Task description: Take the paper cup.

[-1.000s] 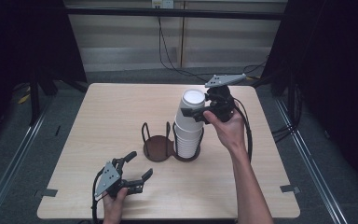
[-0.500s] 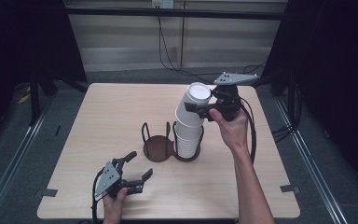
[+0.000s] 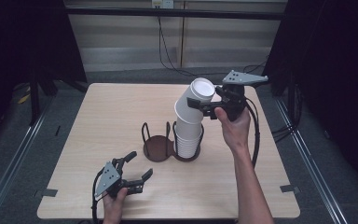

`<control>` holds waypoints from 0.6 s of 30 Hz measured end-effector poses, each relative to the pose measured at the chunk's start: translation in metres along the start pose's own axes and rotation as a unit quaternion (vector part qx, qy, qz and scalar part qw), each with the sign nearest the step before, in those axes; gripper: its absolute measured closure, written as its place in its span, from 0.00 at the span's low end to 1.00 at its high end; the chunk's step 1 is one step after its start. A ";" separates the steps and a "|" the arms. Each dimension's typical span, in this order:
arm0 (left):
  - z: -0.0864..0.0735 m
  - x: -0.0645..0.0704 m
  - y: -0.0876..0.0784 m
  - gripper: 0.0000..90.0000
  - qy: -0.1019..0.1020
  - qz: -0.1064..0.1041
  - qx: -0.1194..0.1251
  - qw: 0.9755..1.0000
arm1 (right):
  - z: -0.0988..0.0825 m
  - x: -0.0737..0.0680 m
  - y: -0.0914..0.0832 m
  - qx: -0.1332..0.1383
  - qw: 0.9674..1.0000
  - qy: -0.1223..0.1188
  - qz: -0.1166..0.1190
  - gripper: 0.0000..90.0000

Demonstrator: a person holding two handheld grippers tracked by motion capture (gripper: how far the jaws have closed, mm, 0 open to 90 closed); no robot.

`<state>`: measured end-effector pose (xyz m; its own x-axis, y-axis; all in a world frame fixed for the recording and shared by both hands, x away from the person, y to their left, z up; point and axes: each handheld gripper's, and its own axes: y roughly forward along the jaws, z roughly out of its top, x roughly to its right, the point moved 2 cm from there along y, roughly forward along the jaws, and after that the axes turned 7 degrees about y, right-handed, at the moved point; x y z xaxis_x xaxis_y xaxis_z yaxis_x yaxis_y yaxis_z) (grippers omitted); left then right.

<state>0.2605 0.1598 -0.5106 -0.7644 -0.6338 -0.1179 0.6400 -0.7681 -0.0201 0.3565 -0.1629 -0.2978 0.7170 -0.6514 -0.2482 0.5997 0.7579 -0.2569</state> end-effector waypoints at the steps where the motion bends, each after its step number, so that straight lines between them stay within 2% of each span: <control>1: 0.000 0.000 0.000 0.18 0.000 0.000 0.000 1.000 | 0.001 0.000 -0.001 0.004 1.000 0.000 0.001 0.25; 2: 0.000 0.001 0.000 0.18 -0.004 -0.001 0.001 1.000 | 0.001 0.000 -0.002 0.010 1.000 0.000 0.002 0.25; 6: 0.000 0.000 0.000 0.18 0.002 -0.001 0.000 1.000 | 0.002 -0.001 -0.008 0.029 1.000 0.004 0.007 0.25; 11: 0.000 0.001 0.000 0.18 -0.006 -0.002 0.001 1.000 | 0.004 -0.003 -0.015 0.046 0.999 0.006 0.014 0.25; 12: 0.000 0.000 0.000 0.18 0.000 0.000 0.000 1.000 | 0.005 -0.003 -0.017 0.050 0.999 0.007 0.016 0.25; 13: 0.000 0.001 0.000 0.18 -0.006 -0.001 0.001 1.000 | 0.005 -0.004 -0.018 0.053 0.998 0.007 0.016 0.25; 18: 0.000 0.000 0.000 0.18 0.000 0.000 0.000 1.000 | 0.006 -0.003 -0.025 0.061 0.998 0.015 0.023 0.25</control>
<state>0.2606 0.1598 -0.5106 -0.7644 -0.6337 -0.1184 0.6399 -0.7682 -0.0202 0.3413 -0.1795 -0.2850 0.7341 -0.6159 -0.2860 0.6070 0.7839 -0.1303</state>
